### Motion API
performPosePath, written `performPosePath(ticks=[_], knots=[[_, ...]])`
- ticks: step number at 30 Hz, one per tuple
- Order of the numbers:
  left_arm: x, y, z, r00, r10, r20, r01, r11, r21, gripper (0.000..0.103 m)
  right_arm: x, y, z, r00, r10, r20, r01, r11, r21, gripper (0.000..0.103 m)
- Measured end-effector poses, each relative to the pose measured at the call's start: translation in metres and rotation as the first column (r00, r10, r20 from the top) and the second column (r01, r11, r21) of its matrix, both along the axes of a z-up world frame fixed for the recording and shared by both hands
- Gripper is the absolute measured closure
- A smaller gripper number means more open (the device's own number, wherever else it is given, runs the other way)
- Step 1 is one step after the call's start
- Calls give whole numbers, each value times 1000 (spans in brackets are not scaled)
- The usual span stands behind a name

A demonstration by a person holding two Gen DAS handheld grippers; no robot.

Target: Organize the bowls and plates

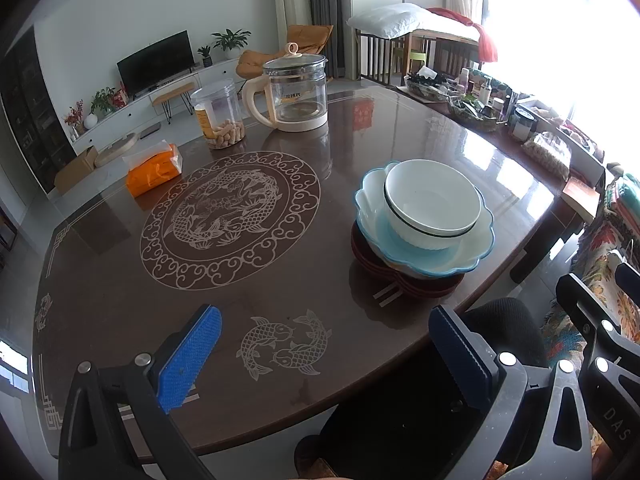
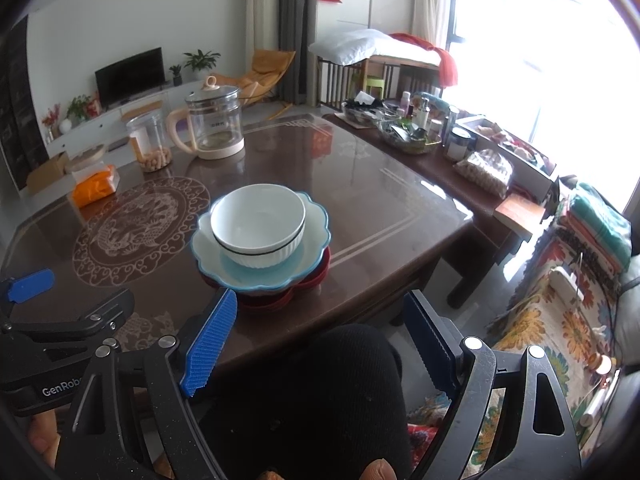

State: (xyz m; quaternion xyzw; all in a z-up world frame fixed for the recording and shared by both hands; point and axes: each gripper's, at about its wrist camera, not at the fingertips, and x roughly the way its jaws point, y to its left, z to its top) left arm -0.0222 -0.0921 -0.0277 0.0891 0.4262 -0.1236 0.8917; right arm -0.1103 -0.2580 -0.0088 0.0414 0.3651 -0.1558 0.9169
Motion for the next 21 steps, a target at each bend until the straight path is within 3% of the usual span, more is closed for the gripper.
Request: performPosePath(ticks=[21], knots=[[5,-1,-3,1000,-1,-9,1,1000,6,0,2,-4,2,1000,-6,2,6,1000,5,16]])
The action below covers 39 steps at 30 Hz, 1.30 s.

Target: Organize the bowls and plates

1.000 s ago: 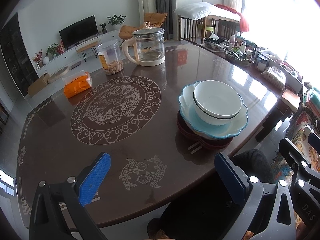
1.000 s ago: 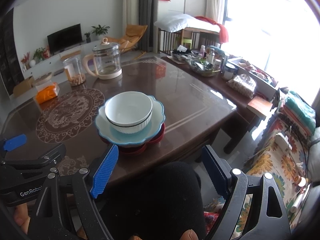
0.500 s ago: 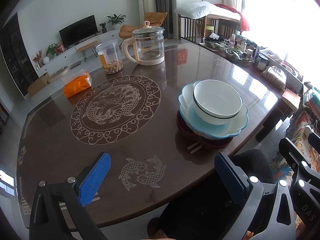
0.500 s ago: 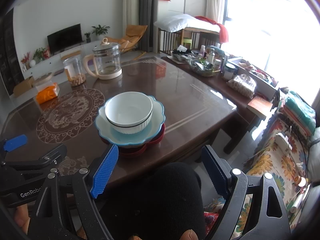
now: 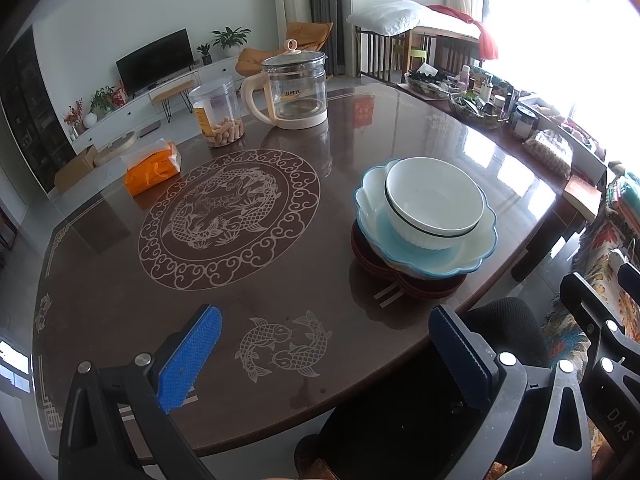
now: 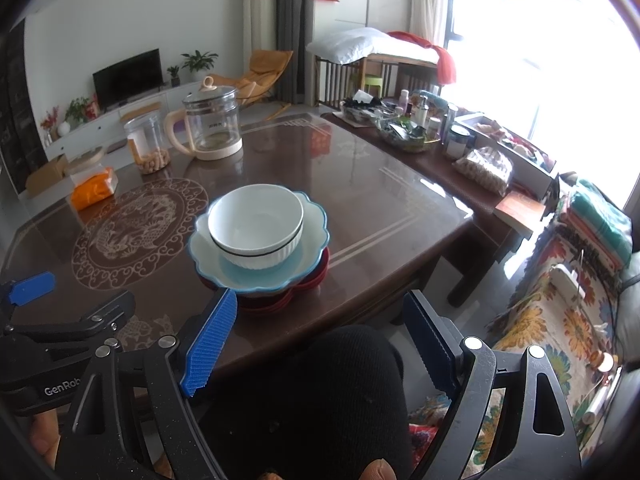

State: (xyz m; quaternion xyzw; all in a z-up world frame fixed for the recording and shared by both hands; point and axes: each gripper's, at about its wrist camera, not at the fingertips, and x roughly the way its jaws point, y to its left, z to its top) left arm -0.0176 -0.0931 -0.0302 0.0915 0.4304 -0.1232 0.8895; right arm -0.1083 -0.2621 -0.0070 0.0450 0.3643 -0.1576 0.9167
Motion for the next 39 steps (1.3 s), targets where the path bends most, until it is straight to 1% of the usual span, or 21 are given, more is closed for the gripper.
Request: performPosePath(ticks=[39], knots=[[6,-4,-2,1000,-4,3,4,1000,-3,0,2,-6,-5,1000,-13,3,13,1000,5,16]])
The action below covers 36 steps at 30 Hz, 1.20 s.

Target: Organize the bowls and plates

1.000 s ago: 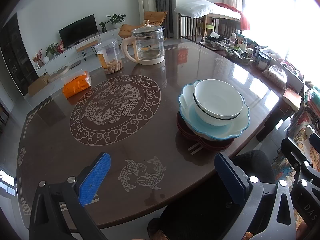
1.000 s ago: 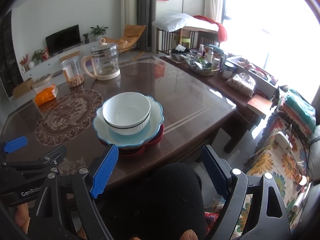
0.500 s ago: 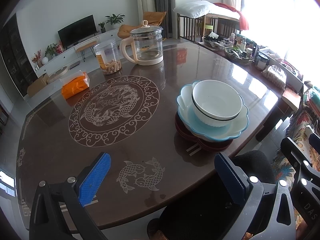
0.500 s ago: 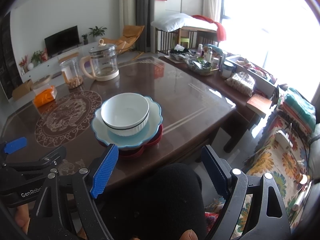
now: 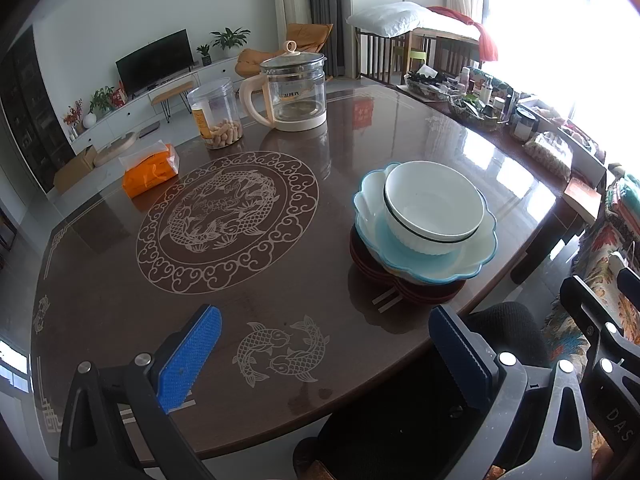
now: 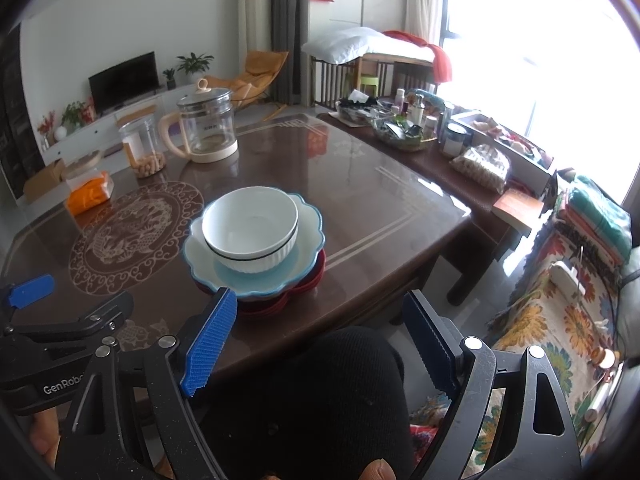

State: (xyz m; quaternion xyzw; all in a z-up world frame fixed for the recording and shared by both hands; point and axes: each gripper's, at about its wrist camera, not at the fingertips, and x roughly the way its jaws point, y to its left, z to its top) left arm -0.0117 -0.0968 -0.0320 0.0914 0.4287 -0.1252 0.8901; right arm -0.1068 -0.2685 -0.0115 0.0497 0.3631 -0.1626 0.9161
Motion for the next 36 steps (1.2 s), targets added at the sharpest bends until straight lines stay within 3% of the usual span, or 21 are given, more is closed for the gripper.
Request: performPosePath(ticks=[36], knots=[[-4,-2,10,1000,-12,22,12,1000,-5,0,-2,8,6,1000,-1,10,1,1000,-14,16]])
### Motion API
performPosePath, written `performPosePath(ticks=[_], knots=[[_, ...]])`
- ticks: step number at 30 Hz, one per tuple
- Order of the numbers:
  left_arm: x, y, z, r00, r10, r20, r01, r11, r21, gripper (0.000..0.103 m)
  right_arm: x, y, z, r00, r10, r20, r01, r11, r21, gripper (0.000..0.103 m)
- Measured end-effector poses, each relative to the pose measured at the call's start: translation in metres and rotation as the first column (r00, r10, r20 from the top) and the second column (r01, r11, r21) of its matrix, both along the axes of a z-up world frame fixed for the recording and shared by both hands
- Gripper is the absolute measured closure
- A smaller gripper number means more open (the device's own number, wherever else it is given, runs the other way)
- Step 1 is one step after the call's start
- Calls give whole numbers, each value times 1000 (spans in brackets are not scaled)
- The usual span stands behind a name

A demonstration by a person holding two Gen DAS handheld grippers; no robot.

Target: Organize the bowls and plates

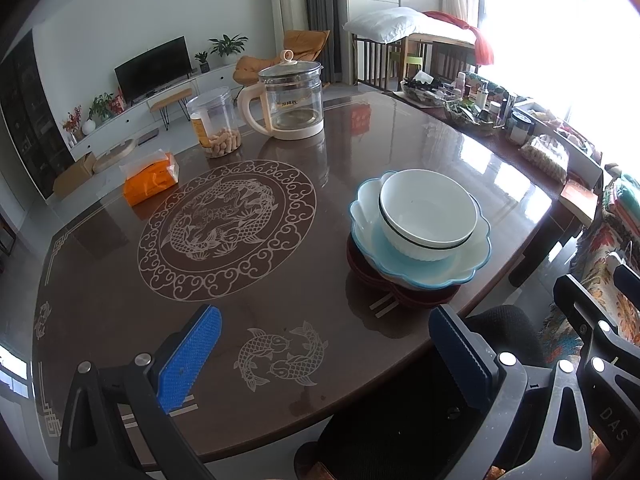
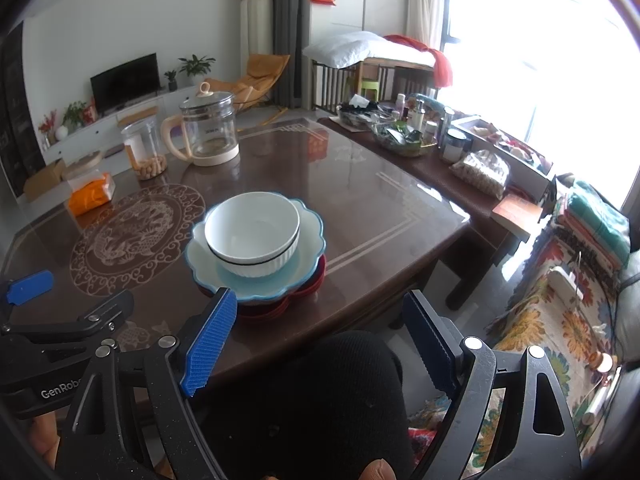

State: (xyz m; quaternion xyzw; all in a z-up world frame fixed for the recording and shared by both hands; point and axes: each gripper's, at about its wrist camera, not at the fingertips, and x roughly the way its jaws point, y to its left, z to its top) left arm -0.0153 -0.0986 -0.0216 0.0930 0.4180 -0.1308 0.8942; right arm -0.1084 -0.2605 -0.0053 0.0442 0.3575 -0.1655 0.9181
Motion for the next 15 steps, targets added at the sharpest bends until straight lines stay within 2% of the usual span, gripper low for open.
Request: performPosePath(ticks=[8,10,15], knots=[[0,0,0,1000,1,0,-1,1000,-1,0,0,0,-1,1000,0,0,0,1000,1,16],[0,1,0,1000,-9,-5,9,1000,-23,0,0,0,0,1000,0,0,0,1000,2,16],[-4,2,3,999,-9,38,10,999,-32,0,1,-1,0,1000,-6,3,6,1000,-1,16]])
